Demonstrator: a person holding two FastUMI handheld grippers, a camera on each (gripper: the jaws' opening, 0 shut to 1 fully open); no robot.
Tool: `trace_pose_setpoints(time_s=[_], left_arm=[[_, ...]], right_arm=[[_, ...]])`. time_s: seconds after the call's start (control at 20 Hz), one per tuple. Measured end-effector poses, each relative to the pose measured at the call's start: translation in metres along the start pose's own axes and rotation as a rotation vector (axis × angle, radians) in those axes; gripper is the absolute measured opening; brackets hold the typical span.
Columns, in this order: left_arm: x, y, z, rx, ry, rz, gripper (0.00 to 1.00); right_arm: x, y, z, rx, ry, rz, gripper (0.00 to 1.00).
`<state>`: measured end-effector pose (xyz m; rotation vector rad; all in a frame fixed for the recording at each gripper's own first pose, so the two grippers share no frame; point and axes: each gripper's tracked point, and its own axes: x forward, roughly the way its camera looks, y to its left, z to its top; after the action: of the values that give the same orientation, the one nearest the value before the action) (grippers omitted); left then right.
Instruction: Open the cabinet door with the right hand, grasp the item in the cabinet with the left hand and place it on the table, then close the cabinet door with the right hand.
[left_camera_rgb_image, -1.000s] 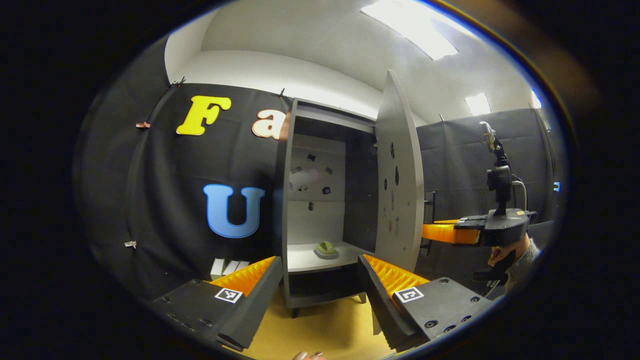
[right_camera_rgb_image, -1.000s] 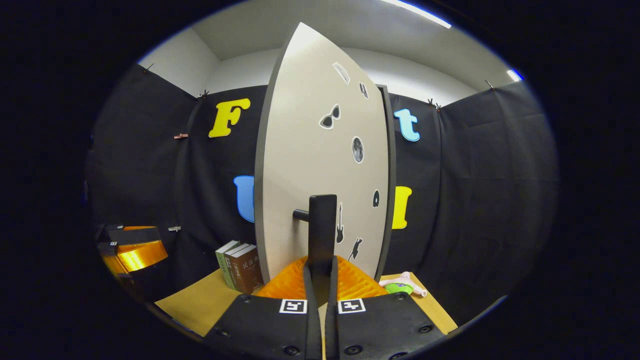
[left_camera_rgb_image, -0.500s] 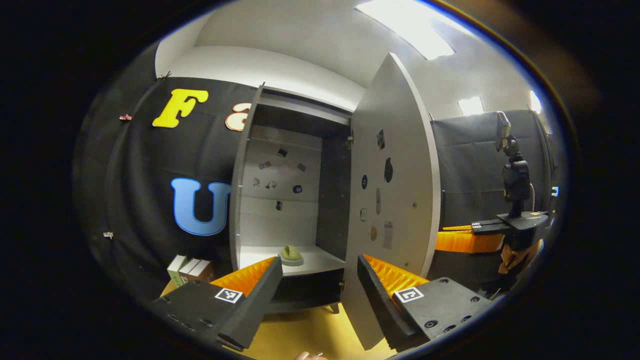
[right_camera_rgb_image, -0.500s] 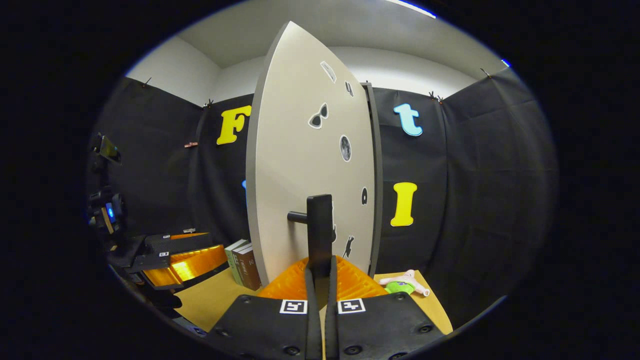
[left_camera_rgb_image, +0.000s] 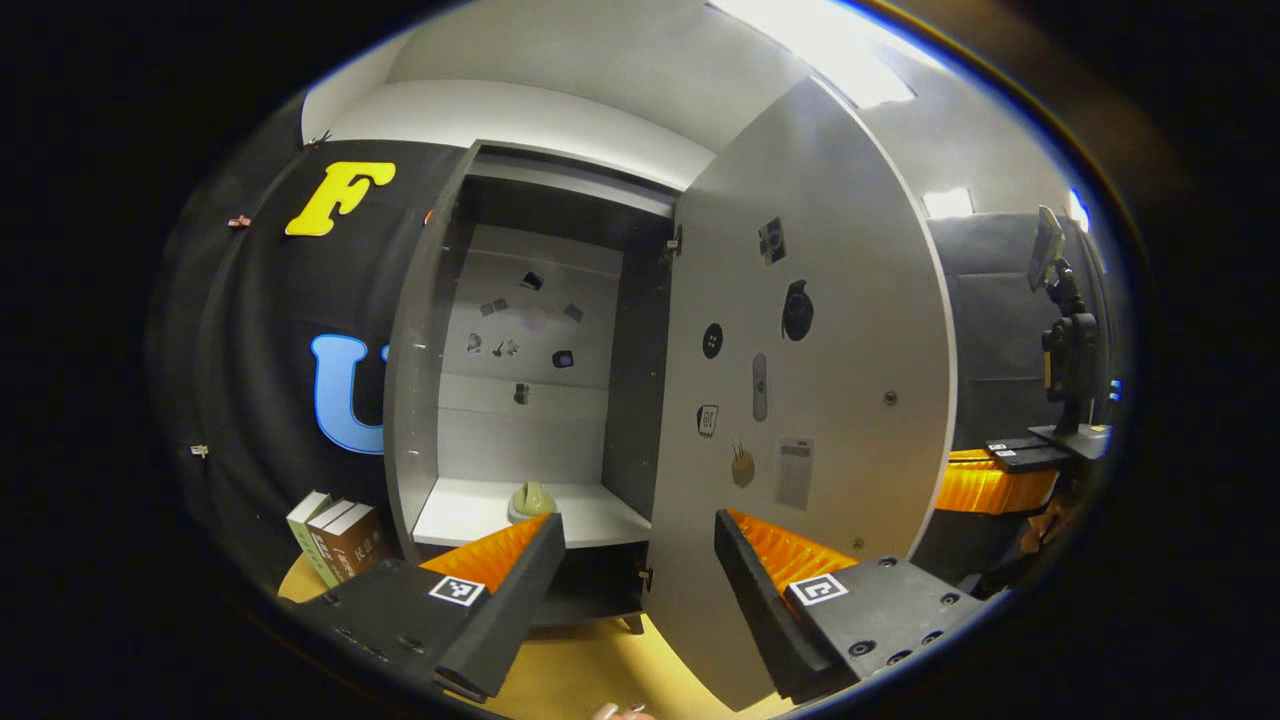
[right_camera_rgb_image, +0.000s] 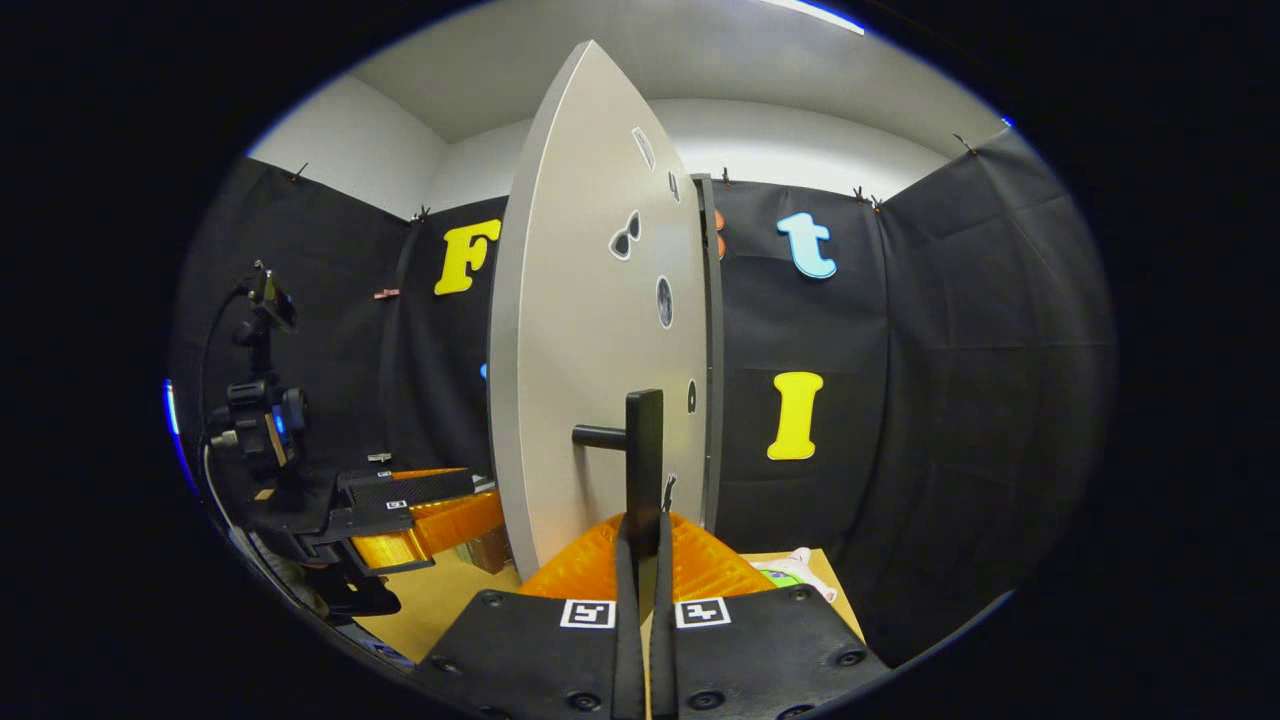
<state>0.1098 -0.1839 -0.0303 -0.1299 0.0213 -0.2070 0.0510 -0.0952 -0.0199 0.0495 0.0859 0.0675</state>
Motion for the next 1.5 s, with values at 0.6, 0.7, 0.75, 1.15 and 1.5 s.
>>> trace_pose_setpoints(time_s=[0.6,0.7,0.75,1.15,1.5], left_arm=[[0.041,-0.036,-0.009,-0.004,0.02,0.01,0.95],[0.046,-0.041,-0.013,-0.021,0.023,0.004,0.94],[0.048,-0.043,-0.015,-0.031,0.029,0.0,0.95],[0.075,0.011,-0.02,0.029,0.067,0.13,0.95],[0.136,0.079,-0.01,0.152,0.144,0.216,0.95]], right_arm=[[-0.008,-0.029,0.004,0.005,-0.014,-0.006,0.08],[-0.009,-0.032,0.001,0.001,-0.015,0.016,0.11],[-0.011,-0.032,0.001,0.013,-0.014,0.018,0.11],[-0.06,-0.067,-0.011,0.008,-0.016,-0.056,0.53],[-0.078,-0.132,-0.025,0.018,-0.023,-0.263,0.97]])
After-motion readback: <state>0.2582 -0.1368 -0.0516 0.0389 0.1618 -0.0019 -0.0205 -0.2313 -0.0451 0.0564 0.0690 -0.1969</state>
